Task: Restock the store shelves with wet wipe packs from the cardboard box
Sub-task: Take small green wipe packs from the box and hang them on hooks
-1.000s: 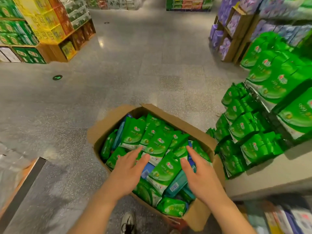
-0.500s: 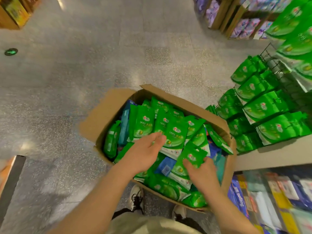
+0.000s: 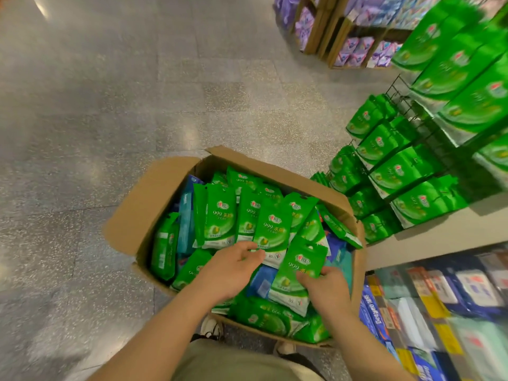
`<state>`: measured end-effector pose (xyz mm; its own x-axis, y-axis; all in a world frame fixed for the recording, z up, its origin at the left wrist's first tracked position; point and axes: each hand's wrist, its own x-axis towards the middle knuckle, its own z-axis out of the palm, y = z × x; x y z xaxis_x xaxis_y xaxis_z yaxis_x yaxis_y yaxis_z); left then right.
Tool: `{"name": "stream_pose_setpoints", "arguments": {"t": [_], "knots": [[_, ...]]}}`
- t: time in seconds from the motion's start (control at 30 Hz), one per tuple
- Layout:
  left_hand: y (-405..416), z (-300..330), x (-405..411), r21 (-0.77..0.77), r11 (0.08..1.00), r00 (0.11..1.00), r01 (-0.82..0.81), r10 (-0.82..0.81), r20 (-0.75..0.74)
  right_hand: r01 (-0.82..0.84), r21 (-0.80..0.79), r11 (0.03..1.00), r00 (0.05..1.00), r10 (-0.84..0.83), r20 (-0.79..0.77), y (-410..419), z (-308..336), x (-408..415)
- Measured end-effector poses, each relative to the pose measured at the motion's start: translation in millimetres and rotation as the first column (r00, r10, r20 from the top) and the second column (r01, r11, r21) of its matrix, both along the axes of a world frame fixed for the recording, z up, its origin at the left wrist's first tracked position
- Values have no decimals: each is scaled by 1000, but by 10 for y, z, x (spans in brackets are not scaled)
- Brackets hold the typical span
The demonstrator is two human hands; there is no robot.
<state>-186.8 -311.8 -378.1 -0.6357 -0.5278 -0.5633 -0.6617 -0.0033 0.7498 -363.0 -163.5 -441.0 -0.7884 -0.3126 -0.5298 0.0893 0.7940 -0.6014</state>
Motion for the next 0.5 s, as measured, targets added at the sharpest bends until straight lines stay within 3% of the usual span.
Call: {"name": "stream_pose_setpoints", "arguments": {"t": [0.13,0.23,0.37,0.43,0.5], "knots": [[35,-78,-126,64,998,999,25,-26,23,91,-72,993,981,-77,179,73,95,-64],[55,-109,-193,71,994,994,82,-87,64,140,-89,986,977,-123,176,65,164,-49],[48,-104,-234,86,991,992,105,-110,58,263,-260,929,956,-214,202,43,343,8],[47,-112,-238,172,984,999,39,-40,1,308,-368,878,927,-189,323,-36,468,60],[48,-122,-227,417,904,986,-97,146,-86,286,-440,851,903,-86,421,-193,615,179]]}}
